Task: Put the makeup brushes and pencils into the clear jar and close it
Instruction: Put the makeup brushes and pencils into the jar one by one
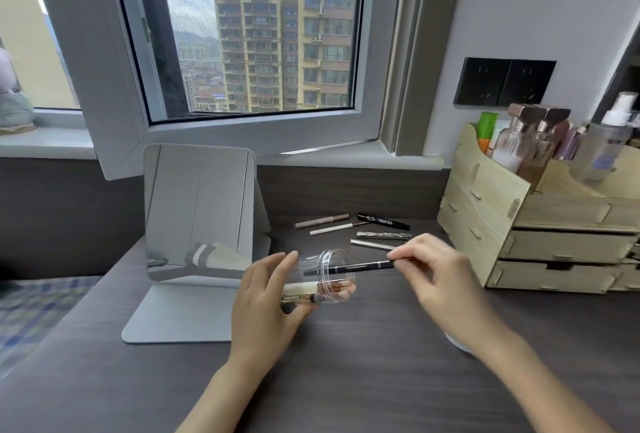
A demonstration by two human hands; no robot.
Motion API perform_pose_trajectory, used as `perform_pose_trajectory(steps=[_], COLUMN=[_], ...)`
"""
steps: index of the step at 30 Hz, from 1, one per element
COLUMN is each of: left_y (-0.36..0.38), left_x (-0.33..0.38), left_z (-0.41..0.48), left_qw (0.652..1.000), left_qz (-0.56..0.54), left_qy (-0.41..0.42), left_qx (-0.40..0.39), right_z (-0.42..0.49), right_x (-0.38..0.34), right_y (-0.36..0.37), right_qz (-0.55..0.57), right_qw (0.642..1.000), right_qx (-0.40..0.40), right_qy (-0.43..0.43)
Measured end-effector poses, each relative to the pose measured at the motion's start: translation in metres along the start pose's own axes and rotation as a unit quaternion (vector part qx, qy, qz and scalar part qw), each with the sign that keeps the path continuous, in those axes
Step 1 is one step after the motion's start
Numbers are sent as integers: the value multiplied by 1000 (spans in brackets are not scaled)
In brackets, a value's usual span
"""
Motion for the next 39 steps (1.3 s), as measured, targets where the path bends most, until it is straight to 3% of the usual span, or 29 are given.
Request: perform_pose_trajectory(steps=[3,7,10,12,13,17,23,25,29,33,36,39], left_y=[1,2,1,2,2,1,1,2,0,-2,-2,-2], left_x=[0,-3,-6,-8,-8,-11,-11,-10,-11,-11,-11,-8], left_z=[1,0,1,1,1,1,2,2,2,2,1,1], left_qw=[1000,1000,1000,1000,1000,1000,1000,1000,1000,999,999,999], left_qz=[-3,-3,-6,-4,-3,4,-2,1,-2,-9,-8,-13], left_qy=[4,4,-9,-16,-17,-26,-21,-14,-17,-30,-38,-31], left_qx=[-5,-12,-5,-5,-5,2,9,4,12,24,25,22], right_z=[-2,1,26,50,60,75,62,58,47,22,5,-4], right_x=[-10,-12,25,65,84,130,125,120,100,71,46,15], right_y=[33,52,39,37,41,67,80,72,33,-5,-21,-21], right_qz=[-26,17,84,-33,-110,-331,-356,-303,-31,190,184,64], right_qw=[999,997,996,990,981,919,923,940,979,956,959,985], right_qx=[19,-36,29,74,57,-98,-76,-49,-5,-14,-55,-84], right_qy=[-37,-70,30,114,148,193,127,146,201,225,210,133])
Point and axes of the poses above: each hand's wrist, its own z-axis towards the middle knuckle, its own y-axis out of the palm, x = y × z, the point moved 6 cm from there along z, towards the middle knuckle, and after that the axes turned 10 degrees about y, right-handed, at the moved point
